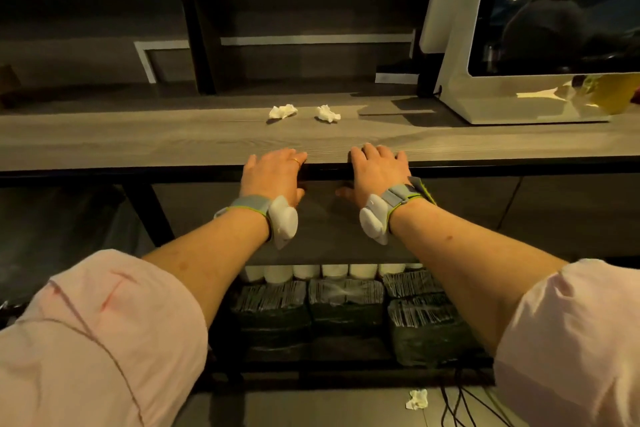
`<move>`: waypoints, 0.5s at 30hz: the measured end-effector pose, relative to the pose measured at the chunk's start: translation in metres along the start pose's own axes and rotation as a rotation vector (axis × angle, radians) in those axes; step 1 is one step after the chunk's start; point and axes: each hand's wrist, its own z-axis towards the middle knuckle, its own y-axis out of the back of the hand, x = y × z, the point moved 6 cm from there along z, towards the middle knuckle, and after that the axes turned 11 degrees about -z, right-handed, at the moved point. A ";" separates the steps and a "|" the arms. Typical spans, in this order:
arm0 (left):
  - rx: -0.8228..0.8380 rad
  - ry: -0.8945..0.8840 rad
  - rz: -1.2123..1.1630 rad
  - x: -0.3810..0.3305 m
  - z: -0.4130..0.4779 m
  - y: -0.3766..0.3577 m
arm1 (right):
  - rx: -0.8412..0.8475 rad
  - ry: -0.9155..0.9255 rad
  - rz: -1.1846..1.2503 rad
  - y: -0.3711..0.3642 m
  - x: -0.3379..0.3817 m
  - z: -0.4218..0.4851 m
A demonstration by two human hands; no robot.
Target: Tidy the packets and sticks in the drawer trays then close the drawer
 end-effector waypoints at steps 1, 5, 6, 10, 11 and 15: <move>-0.079 -0.023 -0.001 0.000 -0.003 0.002 | -0.055 -0.008 0.006 0.000 0.000 -0.003; -0.162 -0.065 0.034 0.004 -0.001 0.000 | -0.194 0.017 -0.026 -0.003 -0.002 -0.004; -0.154 -0.070 0.043 0.003 -0.002 0.002 | -0.198 0.021 -0.037 -0.001 -0.001 -0.004; 0.062 -0.090 0.000 0.000 0.020 0.020 | -0.017 0.075 -0.054 0.014 -0.003 0.012; 0.170 -0.072 -0.067 0.001 0.031 0.026 | 0.075 0.120 -0.066 0.022 -0.001 0.024; 0.337 0.121 -0.456 0.025 0.078 0.036 | 0.322 0.173 0.044 0.043 0.004 0.086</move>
